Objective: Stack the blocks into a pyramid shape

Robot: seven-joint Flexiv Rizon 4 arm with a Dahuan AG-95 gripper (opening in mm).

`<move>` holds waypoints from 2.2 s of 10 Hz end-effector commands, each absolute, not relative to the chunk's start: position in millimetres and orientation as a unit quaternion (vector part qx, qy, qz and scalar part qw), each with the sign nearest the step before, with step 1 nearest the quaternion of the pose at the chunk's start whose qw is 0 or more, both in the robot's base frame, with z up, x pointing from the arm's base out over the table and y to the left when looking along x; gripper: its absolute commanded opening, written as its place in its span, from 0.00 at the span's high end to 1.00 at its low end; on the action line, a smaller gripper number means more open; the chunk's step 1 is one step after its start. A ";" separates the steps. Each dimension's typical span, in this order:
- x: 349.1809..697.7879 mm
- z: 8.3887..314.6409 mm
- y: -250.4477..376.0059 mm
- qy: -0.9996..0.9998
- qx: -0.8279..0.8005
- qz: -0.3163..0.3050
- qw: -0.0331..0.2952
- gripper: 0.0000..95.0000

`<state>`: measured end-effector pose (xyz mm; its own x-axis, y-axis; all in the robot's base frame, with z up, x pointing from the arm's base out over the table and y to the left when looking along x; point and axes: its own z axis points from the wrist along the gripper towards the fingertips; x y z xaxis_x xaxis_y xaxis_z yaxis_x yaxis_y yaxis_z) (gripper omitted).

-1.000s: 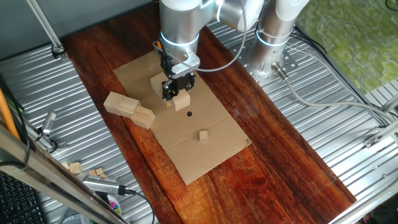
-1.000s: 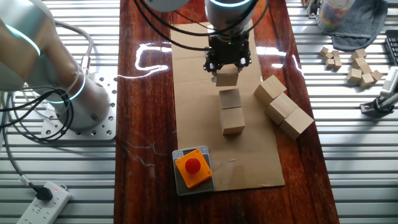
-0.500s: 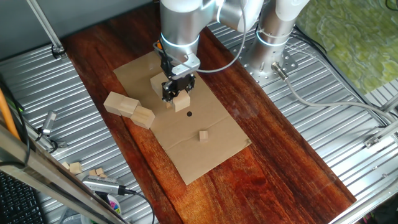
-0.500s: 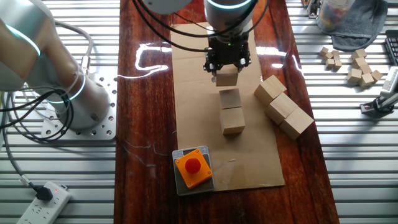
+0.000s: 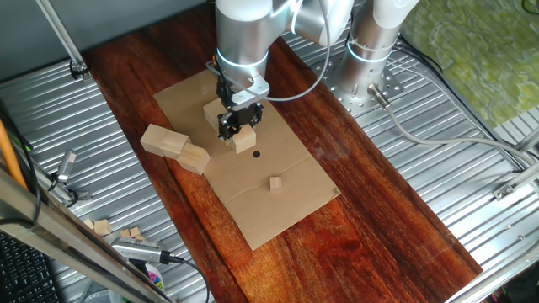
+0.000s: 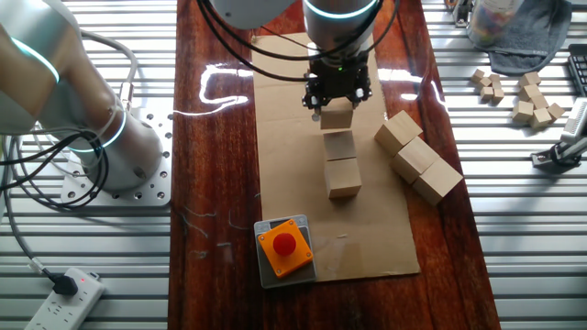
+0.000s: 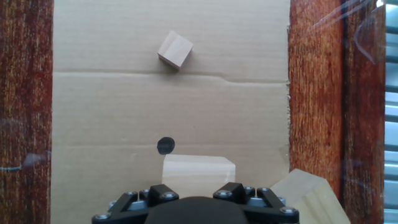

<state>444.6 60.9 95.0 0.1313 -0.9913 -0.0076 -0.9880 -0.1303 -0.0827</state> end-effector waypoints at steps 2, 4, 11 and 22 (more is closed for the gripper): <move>448.3 88.2 59.6 0.658 -0.752 -0.026 0.035 1.00; 449.2 85.6 58.9 0.657 -0.753 -0.026 0.036 1.00; 445.2 71.5 51.6 0.654 -0.755 -0.023 0.043 1.00; 446.1 60.9 54.1 0.652 -0.756 -0.027 0.047 1.00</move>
